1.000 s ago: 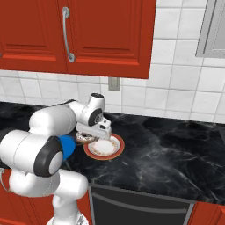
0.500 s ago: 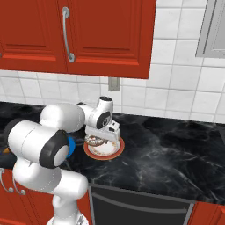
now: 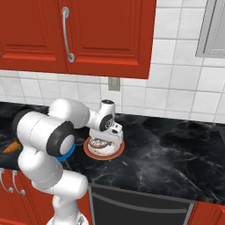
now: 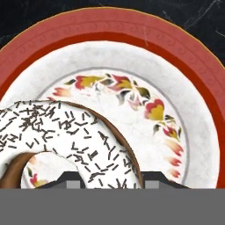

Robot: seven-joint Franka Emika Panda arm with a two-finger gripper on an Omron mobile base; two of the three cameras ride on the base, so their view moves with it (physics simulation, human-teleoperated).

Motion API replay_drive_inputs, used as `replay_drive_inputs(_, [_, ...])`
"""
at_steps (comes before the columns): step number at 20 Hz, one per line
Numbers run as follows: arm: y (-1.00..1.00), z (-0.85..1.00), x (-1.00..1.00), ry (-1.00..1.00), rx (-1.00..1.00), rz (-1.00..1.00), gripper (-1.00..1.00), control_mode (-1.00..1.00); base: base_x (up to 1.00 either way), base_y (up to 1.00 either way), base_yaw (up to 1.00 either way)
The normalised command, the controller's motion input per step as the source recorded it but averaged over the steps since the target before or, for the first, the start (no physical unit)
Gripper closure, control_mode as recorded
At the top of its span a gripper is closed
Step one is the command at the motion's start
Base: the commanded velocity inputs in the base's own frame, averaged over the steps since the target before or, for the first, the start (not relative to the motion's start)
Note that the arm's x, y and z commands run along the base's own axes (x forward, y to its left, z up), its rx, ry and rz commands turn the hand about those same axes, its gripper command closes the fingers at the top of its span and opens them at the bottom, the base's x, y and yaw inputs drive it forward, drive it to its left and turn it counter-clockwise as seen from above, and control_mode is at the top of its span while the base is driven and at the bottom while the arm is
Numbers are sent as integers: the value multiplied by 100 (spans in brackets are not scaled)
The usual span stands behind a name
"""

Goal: Place the pastries on the plates.

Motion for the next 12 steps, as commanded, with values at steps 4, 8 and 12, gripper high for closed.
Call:
replay_drive_inputs(4, [0, -8, 0, 0, 0, 0, 100, -100, 0, 0, 0])
replay_drive_inputs(8, [0, 0, 4, 3, 0, 0, -100, -100, 0, 0, 0])
replay_drive_inputs(12, [-12, 0, 0, 1, 1, 0, -100, -100, 0, 0, 0])
